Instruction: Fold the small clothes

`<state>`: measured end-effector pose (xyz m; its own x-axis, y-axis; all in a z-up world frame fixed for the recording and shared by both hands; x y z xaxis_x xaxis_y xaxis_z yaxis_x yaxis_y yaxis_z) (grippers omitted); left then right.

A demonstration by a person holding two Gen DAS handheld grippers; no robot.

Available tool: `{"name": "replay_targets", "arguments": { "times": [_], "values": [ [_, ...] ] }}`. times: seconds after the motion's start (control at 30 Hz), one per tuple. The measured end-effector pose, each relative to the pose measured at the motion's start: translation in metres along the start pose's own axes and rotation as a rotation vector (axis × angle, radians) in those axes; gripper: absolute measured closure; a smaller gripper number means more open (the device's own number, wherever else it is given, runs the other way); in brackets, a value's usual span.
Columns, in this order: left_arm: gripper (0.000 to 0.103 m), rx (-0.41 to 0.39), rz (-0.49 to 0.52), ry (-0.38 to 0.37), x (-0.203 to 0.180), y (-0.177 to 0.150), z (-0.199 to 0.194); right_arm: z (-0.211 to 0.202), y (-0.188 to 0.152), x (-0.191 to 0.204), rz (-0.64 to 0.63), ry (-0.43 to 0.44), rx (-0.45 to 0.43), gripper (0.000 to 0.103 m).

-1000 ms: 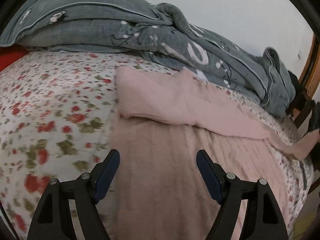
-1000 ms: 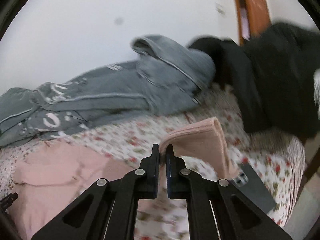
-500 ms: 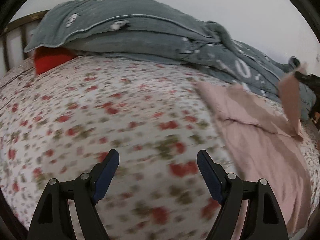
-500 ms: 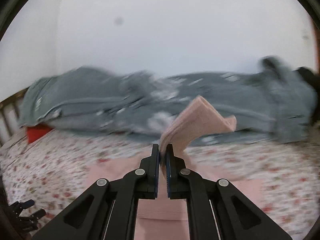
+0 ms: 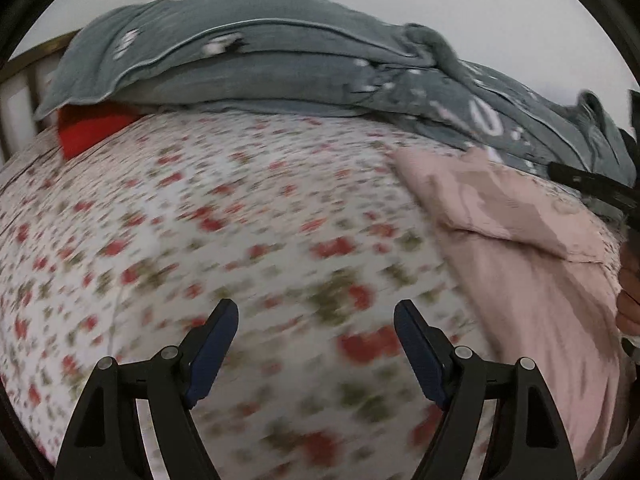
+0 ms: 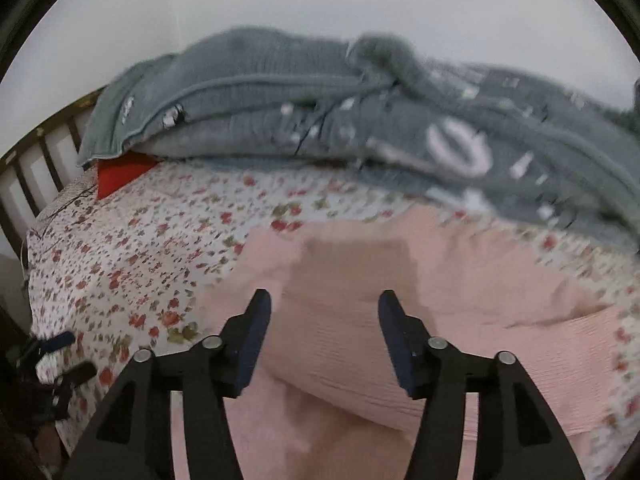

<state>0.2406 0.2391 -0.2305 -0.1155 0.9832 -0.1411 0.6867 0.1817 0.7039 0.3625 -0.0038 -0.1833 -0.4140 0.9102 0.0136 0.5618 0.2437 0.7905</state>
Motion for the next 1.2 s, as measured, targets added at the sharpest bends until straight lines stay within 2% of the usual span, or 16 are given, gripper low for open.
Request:
{"name": "replay_targets", "arguments": {
  "times": [0.13, 0.27, 0.37, 0.43, 0.47, 0.5, 0.63, 0.73, 0.8, 0.83, 0.87, 0.97, 1.2],
  "values": [
    [0.024, -0.002, 0.073, -0.076, -0.051, 0.023, 0.018, -0.037, -0.007, -0.047, 0.033, -0.026, -0.047, 0.039],
    [0.024, -0.013, 0.105, -0.172, -0.094, 0.050, 0.039, -0.071, -0.039, -0.120, 0.123, -0.092, -0.069, 0.038],
    [0.025, -0.023, 0.104, -0.189, -0.108, 0.069, 0.057, -0.078, -0.058, -0.158, 0.145, -0.156, -0.067, 0.038],
    [0.037, -0.042, 0.092, -0.196, -0.113, 0.082, 0.069, -0.077, -0.073, -0.180, 0.173, -0.171, -0.059, 0.038],
    [0.048, -0.041, 0.091, -0.208, -0.116, 0.085, 0.074, -0.074, -0.077, -0.183, 0.182, -0.169, -0.056, 0.038],
    [0.053, -0.032, 0.090, -0.217, -0.118, 0.089, 0.081, -0.073, -0.082, -0.188, 0.195, -0.161, -0.055, 0.038],
    [0.058, -0.006, 0.075, -0.186, -0.115, 0.089, 0.103, -0.068, -0.096, -0.196, 0.219, -0.141, -0.073, 0.038],
    [0.069, 0.001, 0.075, -0.179, -0.114, 0.084, 0.108, -0.062, -0.102, -0.194, 0.221, -0.142, -0.083, 0.038],
    [0.084, -0.004, 0.079, -0.175, -0.113, 0.084, 0.108, -0.058, -0.103, -0.192, 0.214, -0.136, -0.067, 0.038],
    [0.087, -0.010, 0.082, -0.177, -0.114, 0.085, 0.106, -0.058, -0.104, -0.192, 0.213, -0.130, -0.066, 0.038],
    [0.095, -0.015, 0.085, -0.181, -0.114, 0.087, 0.104, -0.058, -0.104, -0.191, 0.212, -0.127, -0.067, 0.038],
    [0.097, -0.035, 0.097, -0.192, -0.118, 0.094, 0.095, -0.056, -0.105, -0.192, 0.222, -0.120, -0.064, 0.038],
    [0.097, -0.152, 0.104, -0.229, -0.135, 0.148, 0.067, -0.056, -0.105, -0.197, 0.250, -0.105, -0.062, 0.038]
  ]
}}
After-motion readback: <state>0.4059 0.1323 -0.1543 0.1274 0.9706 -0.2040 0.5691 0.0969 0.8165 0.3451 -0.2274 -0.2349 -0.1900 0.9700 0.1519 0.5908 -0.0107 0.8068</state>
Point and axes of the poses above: each gripper's, at about its wrist camera, not at the fingertips, and z roughly the way its jaws point, x to its left, y to its top, the point moved 8 cm from there along z, roughly the way its jaws point, and after that the axes turned 5 degrees about -y, right-handed, at the moved point
